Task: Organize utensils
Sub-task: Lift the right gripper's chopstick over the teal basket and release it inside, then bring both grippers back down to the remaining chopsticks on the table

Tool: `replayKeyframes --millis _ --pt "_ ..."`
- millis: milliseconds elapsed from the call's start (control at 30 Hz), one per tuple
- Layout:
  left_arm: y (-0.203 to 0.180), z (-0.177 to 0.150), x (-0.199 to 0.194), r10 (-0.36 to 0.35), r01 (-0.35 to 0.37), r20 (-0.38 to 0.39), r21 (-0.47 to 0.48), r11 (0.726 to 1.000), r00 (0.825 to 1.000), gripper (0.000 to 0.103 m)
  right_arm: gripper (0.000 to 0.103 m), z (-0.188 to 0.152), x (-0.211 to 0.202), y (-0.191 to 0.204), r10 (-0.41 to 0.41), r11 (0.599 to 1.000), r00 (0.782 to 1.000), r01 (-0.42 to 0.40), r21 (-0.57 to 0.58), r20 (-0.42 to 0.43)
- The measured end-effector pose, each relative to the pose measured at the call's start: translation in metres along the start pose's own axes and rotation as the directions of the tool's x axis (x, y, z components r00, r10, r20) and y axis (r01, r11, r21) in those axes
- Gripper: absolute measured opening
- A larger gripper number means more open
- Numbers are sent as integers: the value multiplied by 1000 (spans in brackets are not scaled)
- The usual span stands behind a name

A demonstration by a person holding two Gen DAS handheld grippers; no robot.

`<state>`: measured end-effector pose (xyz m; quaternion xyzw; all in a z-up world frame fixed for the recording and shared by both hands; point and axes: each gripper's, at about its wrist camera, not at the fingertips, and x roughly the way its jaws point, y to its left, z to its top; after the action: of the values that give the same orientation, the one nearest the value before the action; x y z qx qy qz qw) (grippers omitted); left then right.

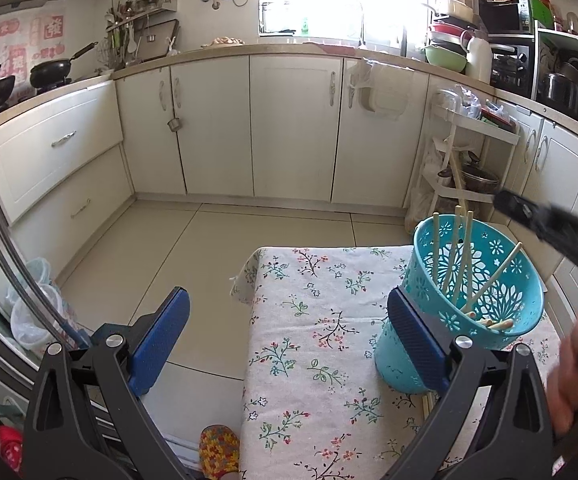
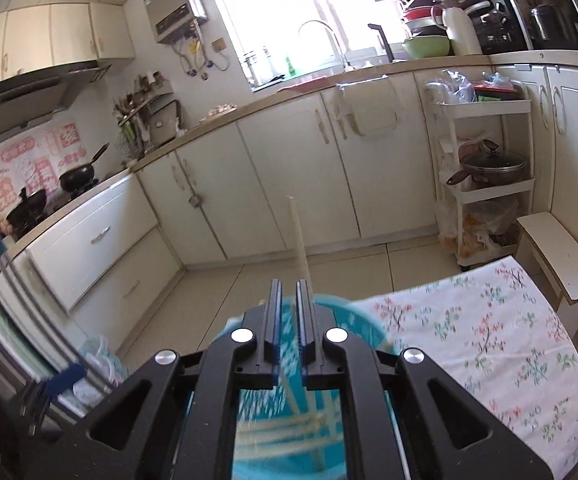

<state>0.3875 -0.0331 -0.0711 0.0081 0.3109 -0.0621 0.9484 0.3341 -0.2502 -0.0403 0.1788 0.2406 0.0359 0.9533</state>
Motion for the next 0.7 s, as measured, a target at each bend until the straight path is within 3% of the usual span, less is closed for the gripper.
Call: replayKeyframes --millis 333,700 --pt "2 0 -2 1 -1 -2 -2 1000 1000 95 20 -51 -55 3 7 1000 999 -7 -10 -35" --pt "2 -1 -2 4 -4 -2 1 1000 1000 95 22 -117 -51 -16 -54 999 975 52 -14 -215"
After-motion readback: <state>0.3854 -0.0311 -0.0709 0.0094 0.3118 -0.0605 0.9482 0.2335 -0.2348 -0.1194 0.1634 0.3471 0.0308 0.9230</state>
